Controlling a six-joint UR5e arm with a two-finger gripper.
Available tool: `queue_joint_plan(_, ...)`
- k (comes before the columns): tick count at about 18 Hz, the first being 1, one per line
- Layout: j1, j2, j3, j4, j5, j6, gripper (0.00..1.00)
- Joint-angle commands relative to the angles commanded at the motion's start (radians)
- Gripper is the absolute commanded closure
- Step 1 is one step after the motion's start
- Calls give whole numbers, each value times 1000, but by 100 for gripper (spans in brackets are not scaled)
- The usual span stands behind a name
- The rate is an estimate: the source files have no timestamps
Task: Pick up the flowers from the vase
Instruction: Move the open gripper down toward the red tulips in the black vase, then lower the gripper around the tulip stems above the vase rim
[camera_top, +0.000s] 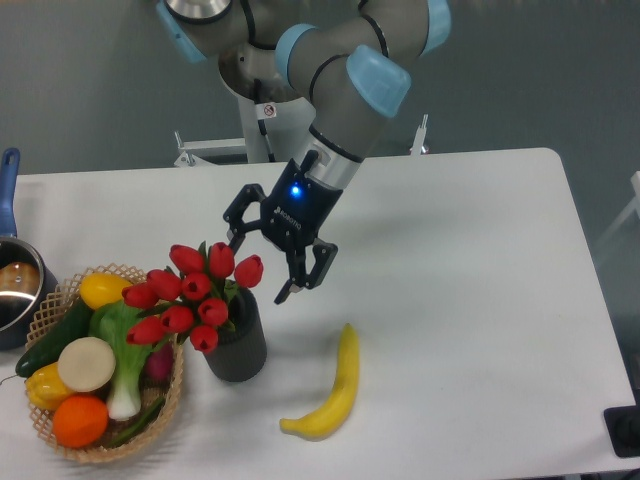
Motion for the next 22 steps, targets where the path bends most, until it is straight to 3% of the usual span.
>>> queue_joint_plan(22,-83,-49,12,11,-61,11,0)
